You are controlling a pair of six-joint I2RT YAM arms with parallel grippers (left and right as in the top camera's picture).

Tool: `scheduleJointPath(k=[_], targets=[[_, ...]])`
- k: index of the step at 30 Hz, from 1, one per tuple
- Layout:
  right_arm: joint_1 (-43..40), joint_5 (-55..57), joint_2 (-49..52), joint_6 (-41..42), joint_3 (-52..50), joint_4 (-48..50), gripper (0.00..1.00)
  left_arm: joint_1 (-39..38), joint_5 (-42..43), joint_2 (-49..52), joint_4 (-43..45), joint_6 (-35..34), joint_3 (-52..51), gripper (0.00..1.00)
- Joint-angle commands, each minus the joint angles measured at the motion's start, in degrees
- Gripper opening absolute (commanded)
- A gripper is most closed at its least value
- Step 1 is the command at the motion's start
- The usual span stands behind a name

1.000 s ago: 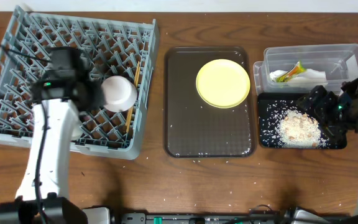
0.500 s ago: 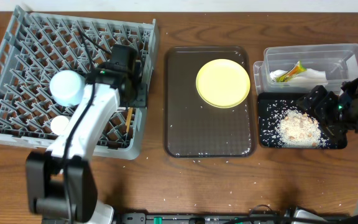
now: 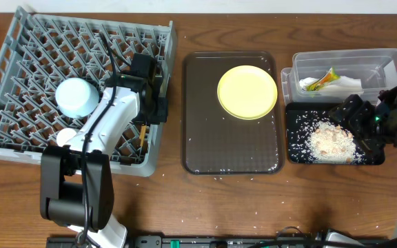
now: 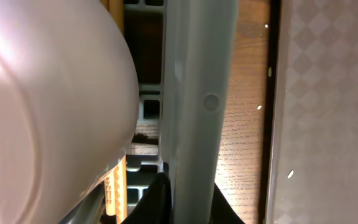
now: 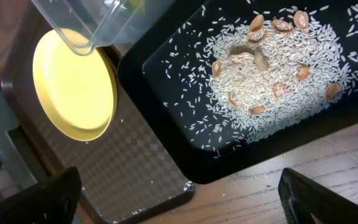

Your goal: Sort waste into correct bins and load items into the dishwasher

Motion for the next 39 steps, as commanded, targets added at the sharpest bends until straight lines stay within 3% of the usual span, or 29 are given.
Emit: scheduleJointPath(k=[1, 9, 21, 28, 39], targets=[[-0.22, -0.13, -0.98, 0.59, 0.61, 0.00, 0.99, -0.39, 4.74, -0.31, -0.50, -9.81, -0.20, 0.08], [-0.24, -0.13, -0.98, 0.61, 0.61, -0.02, 0.99, -0.46, 4.72, -0.31, 0.15, -18.71, -0.20, 0.08], [-0.22, -0.13, -0.98, 0.59, 0.61, -0.02, 0.99, -0.44, 3.19, -0.70, 2.47, -21.03, -0.07, 0.08], [-0.22, -0.13, -0.98, 0.61, 0.61, -0.02, 0.99, -0.44, 3.21, -8.68, 2.16, -18.34, 1.09, 0.45], [-0.22, -0.13, -0.98, 0.59, 0.61, -0.02, 0.99, -0.44, 0.96, -32.81, -0.31, -9.09, 1.20, 0.50]])
